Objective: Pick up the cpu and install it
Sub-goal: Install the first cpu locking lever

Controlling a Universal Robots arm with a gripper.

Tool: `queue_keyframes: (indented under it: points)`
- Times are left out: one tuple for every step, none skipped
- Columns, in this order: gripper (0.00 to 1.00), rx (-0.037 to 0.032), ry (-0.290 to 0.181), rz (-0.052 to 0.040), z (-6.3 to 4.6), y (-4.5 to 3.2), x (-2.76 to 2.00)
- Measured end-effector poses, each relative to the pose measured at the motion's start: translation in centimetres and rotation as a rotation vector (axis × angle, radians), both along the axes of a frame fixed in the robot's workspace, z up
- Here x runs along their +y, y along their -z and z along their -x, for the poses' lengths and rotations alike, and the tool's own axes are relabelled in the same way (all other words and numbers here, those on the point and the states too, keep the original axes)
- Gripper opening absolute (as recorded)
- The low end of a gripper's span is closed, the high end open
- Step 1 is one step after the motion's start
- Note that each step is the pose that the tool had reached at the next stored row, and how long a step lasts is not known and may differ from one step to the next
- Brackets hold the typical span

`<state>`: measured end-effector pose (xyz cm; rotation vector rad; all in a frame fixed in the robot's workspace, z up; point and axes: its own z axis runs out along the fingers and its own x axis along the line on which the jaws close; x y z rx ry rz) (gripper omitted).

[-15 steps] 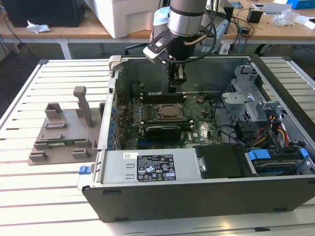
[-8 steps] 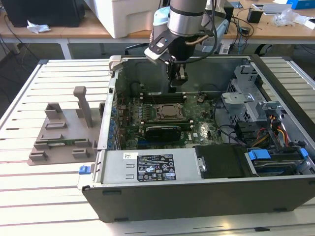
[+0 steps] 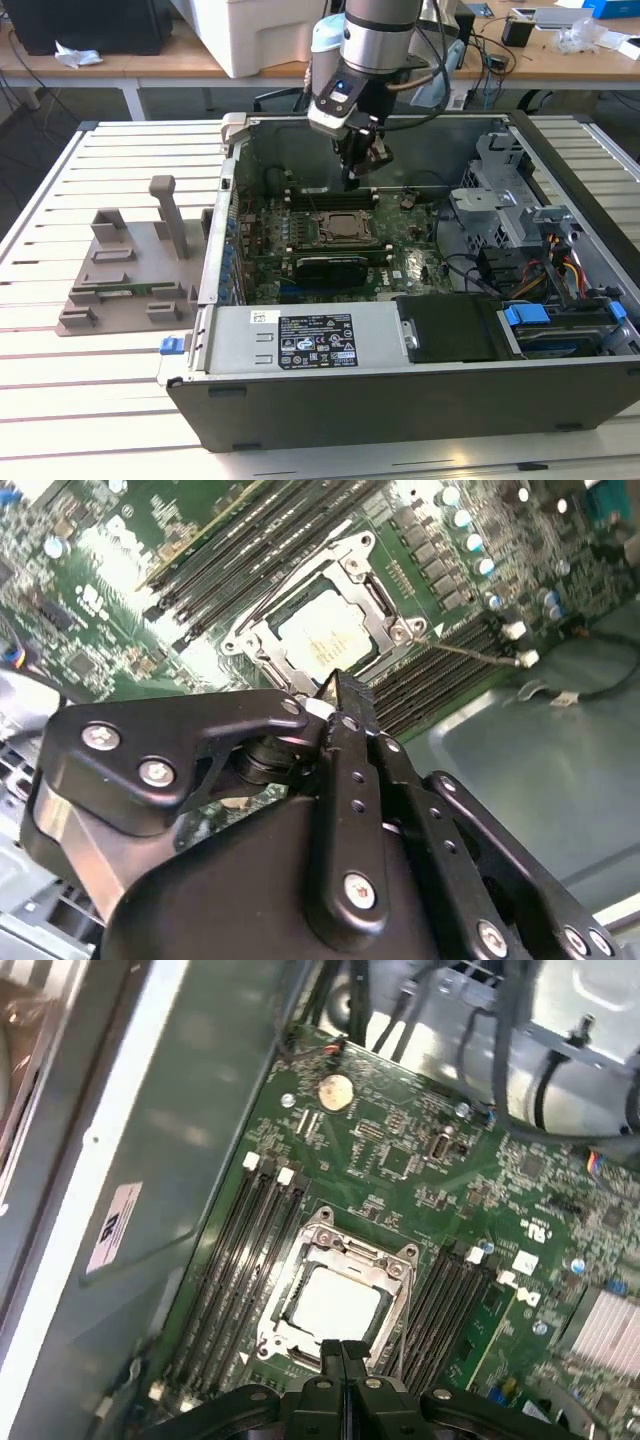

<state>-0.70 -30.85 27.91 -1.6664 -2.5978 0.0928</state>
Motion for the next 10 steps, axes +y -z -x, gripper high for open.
queue_keyframes:
  points:
    - [0.11,0.0000,-0.038,0.0000,0.00,0.00,0.00]
    - [0.11,0.0000,-0.074,-0.0001,0.00,0.00,0.00]
    - [0.11,0.0000,-0.122,0.0000,0.00,0.00,0.00]
    - [0.11,0.0000,-0.153,0.0000,0.00,0.00,0.00]
    - [0.11,0.0000,-0.202,0.0000,0.00,0.00,0.00]
    - [0.11,0.0000,-0.243,0.0000,0.00,0.00,0.00]
    - [0.11,0.0000,-0.262,0.0000,0.00,0.00,0.00]
    - [0.11,0.0000,-0.278,0.0000,0.00,0.00,0.00]
    - [0.11,0.0000,-0.296,0.0000,0.00,0.00,0.00]
    - [0.11,0.0000,-0.316,-0.0001,0.00,0.00,0.00]
